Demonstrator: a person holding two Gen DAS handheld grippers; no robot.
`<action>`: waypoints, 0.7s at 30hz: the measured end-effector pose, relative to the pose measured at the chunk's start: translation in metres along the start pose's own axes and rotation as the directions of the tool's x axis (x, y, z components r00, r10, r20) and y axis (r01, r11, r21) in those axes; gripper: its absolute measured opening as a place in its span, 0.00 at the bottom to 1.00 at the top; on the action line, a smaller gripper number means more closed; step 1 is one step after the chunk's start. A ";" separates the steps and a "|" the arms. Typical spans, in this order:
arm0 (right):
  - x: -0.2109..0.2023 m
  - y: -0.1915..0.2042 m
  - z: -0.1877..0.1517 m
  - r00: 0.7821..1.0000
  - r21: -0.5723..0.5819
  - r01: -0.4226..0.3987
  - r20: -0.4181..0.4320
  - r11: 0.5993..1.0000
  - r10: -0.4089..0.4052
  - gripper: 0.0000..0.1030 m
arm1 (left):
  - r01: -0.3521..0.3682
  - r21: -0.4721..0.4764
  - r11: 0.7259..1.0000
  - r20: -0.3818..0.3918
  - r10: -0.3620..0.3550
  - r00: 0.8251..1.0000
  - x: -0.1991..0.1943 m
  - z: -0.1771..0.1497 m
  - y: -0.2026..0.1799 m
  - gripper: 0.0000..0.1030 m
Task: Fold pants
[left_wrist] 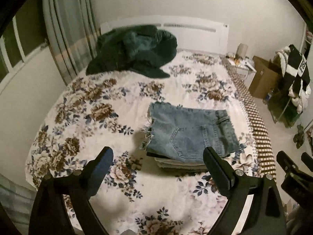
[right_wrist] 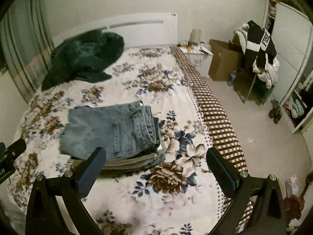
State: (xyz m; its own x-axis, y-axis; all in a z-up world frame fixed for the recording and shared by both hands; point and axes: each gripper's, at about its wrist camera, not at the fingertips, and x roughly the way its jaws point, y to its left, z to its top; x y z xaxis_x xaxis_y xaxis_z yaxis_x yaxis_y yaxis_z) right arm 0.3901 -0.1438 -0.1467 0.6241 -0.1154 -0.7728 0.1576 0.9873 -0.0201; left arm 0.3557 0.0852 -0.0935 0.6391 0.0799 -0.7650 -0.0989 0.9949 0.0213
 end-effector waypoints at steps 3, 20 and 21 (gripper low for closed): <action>-0.047 -0.001 -0.007 0.999 -0.016 -0.021 0.049 1.000 0.022 1.00 | -0.005 -0.001 1.000 0.050 0.005 0.999 -0.040 -0.006 0.001 0.91; -0.287 -0.018 -0.080 0.971 -0.071 -0.032 0.235 0.997 0.048 1.00 | 0.034 -0.005 0.999 0.152 -0.033 0.988 -0.192 -0.064 0.016 0.91; -0.297 -0.018 -0.083 0.969 -0.072 -0.027 0.243 0.997 0.044 1.00 | 0.037 -0.004 0.999 0.155 -0.036 0.987 -0.195 -0.065 0.017 0.91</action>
State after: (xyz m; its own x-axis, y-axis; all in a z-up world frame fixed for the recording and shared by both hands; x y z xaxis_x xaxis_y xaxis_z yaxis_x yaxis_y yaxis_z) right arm 0.1382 -0.1179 0.0308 0.7980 -0.0948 -0.5952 0.0847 0.9954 -0.0450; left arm 0.1794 0.0827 0.0144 0.7524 0.0530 -0.6566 -0.0785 0.9969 -0.0095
